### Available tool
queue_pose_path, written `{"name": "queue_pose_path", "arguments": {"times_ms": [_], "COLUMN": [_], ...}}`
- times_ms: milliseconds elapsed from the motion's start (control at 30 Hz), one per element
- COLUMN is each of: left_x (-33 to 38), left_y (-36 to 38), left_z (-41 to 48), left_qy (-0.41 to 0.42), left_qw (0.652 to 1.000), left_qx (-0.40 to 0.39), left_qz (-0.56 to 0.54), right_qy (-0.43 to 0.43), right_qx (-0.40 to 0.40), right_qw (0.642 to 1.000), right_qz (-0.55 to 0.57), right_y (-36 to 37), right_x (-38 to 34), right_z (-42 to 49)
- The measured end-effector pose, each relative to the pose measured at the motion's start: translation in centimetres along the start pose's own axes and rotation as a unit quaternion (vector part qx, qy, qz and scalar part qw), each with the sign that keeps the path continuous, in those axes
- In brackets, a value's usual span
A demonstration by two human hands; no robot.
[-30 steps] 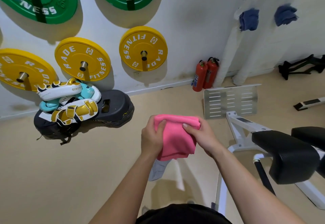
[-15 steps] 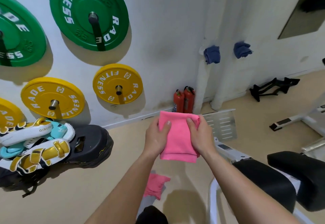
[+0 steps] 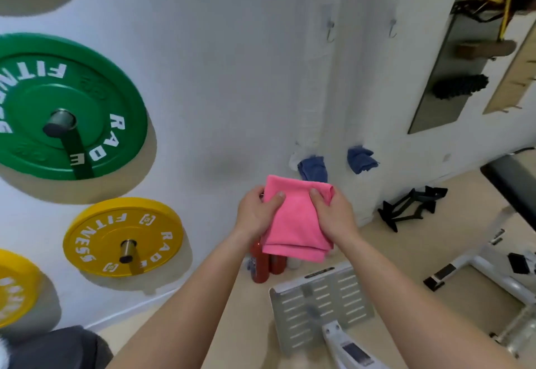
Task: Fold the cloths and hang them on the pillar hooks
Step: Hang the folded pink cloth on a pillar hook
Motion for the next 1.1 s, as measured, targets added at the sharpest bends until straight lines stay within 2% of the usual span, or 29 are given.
{"name": "queue_pose_path", "arguments": {"times_ms": [233, 400, 567, 833, 1100], "left_x": [7.1, 12.0, 17.6, 26.4, 26.4], "left_y": [3.7, 6.8, 9.0, 11.1, 13.9], "left_z": [18.0, 26.9, 35.4, 47.7, 54.4], "left_qy": [0.028, 0.050, 0.082, 0.126, 0.112], "left_qw": [0.998, 0.996, 0.995, 0.989, 0.987], "left_qx": [0.006, -0.011, -0.020, 0.057, 0.114], "left_qz": [-0.049, -0.074, -0.061, -0.058, -0.017], "right_qy": [0.022, 0.011, -0.038, -0.104, -0.108], "right_qx": [-0.013, 0.049, 0.102, 0.116, 0.082], "right_qw": [0.998, 0.998, 0.993, 0.985, 0.990], "right_qz": [0.060, 0.035, 0.035, 0.072, 0.038], "right_y": [-1.6, -3.6, -6.2, -8.7, -7.9], "right_x": [-3.0, -4.3, -6.9, -11.7, -9.7], "right_z": [17.5, 28.0, 38.3, 54.5, 64.4]}}
Point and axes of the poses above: each hand's wrist, its own z-axis towards the middle knuckle, its own y-axis out of the palm, x = y × z, the point moved 3 cm from there along z, towards the middle knuckle, and after that the axes turned 4 degrees about x, right-handed, at the moved point
